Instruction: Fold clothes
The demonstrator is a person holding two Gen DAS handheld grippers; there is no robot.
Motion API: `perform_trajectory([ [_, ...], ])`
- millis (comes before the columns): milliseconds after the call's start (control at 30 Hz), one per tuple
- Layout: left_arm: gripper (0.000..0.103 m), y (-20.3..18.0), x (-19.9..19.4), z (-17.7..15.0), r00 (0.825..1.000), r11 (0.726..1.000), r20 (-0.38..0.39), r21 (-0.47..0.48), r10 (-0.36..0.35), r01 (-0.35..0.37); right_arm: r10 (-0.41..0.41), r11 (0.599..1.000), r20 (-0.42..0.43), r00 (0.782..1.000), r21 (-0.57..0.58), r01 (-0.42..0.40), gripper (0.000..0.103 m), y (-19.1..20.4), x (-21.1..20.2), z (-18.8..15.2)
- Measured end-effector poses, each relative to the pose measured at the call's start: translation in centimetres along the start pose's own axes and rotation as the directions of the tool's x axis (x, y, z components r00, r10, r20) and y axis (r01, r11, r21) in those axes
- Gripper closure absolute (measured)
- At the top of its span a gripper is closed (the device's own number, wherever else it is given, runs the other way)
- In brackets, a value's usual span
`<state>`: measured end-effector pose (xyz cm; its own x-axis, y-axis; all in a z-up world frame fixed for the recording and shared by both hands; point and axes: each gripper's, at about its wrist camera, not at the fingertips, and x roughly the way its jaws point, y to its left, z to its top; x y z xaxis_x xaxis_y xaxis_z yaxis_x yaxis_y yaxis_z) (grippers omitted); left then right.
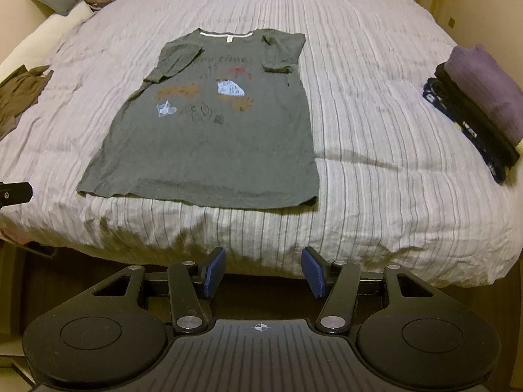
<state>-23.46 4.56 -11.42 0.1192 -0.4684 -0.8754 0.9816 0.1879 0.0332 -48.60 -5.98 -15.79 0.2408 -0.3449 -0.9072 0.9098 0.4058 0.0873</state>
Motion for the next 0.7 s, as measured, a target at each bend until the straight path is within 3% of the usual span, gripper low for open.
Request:
perform_trajectory([
  [200, 0.049, 6.0, 5.5, 0.5, 0.989, 0.982, 0.027, -0.118, -0.143, 0.145, 0.049, 0.995, 0.077, 0.996, 0.081, -0.055, 0.048, -2.0, 2.6, 1.1],
  [367, 0.051, 12.2, 11.7, 1.6, 0.987, 0.969, 0.013, -0.189, -0.162, 0.162, 0.075, 0.967, 0.084, 0.994, 0.238, -0.093, 0.048, -6.4, 6.6, 1.7],
  [600, 0.051, 17.6, 19.6, 3.1, 0.979, 0.958, -0.015, -0.210, -0.204, 0.197, 0.121, 0.938, 0.087, 0.989, 0.316, -0.143, 0.048, -10.4, 11.8, 3.2],
  [700, 0.053, 18.7, 22.5, 3.8, 0.972, 0.947, 0.010, -0.223, -0.233, 0.230, 0.147, 0.923, 0.094, 0.985, 0.344, -0.171, 0.048, -11.9, 14.0, 3.9],
])
